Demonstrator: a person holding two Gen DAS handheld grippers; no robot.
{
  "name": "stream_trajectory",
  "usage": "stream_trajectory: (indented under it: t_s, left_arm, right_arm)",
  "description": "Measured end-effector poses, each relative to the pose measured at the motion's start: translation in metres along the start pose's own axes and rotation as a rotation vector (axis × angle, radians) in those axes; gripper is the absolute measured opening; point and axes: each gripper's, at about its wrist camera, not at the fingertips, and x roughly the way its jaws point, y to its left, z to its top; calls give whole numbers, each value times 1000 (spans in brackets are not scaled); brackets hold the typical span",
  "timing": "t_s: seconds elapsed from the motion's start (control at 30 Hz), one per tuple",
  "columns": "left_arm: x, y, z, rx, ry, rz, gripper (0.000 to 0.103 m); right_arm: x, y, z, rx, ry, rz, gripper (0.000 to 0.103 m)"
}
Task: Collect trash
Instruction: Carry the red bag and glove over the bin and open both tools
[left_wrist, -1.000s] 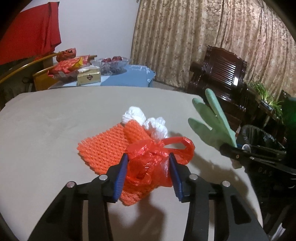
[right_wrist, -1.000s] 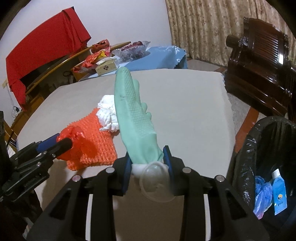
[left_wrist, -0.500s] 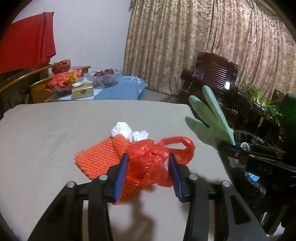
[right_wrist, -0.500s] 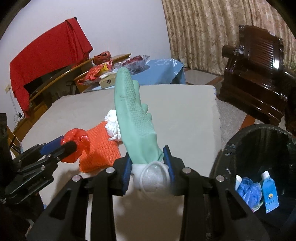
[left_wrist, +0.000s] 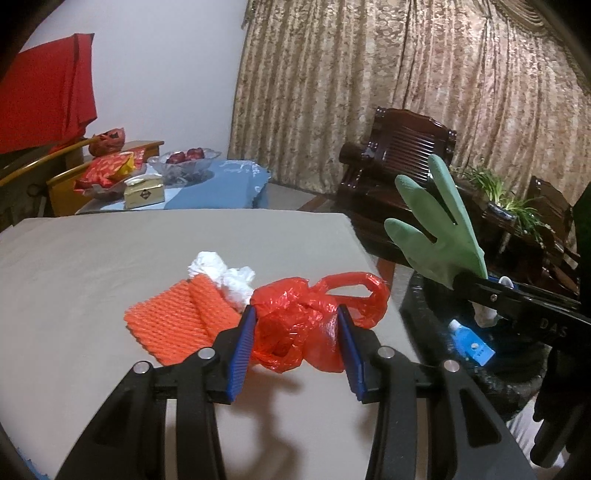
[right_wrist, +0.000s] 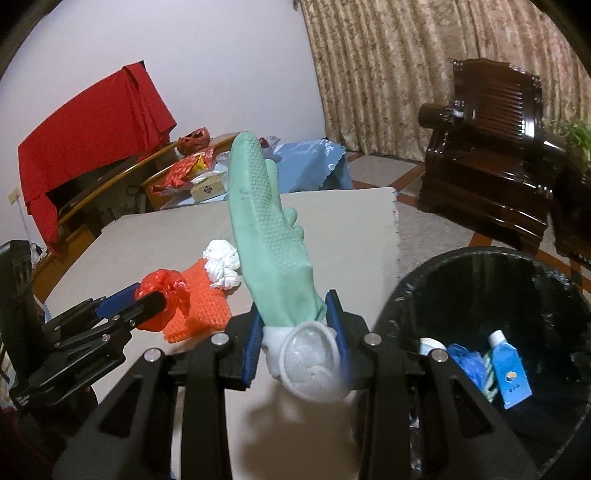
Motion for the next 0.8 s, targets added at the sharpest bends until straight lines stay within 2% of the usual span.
stream_trajectory:
  t_s: [0.3,0.8]
  left_arm:
    - [-2,-47,6,40,-20,-72,43]
    - [24,-155,23,155,-33,-253,43]
  right_arm:
    - [-36,-33,-8,42,-39,-64,32]
    - [-96,-128,-27,156,-103,-268,32]
